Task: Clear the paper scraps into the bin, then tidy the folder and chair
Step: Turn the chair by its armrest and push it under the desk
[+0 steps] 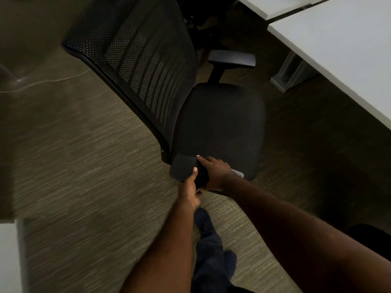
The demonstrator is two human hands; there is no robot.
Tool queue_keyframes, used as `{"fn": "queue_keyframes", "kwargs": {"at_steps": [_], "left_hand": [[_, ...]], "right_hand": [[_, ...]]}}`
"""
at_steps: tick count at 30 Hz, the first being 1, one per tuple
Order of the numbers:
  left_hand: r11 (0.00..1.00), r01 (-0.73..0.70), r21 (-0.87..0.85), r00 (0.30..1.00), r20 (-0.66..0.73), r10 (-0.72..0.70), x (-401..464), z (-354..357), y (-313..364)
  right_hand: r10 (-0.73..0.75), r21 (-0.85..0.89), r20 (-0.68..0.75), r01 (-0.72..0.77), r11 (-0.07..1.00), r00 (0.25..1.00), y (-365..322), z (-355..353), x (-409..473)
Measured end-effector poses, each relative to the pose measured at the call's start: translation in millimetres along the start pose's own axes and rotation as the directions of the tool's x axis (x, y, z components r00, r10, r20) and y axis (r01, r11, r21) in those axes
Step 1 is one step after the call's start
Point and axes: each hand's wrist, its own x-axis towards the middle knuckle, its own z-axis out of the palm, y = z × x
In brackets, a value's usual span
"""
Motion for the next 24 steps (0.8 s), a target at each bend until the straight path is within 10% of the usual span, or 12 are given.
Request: {"fn": "queue_keyframes", "kwargs": {"at_steps": [24], "left_hand": [[0.996,0.082,-0.023,0.996,-0.023,-0.082,-11.8,-18.1,-7.6]], "right_hand": [[-0.062,-0.023,0.043,0.063,0.998,0.997,3.4,8.6,-3.3]]}}
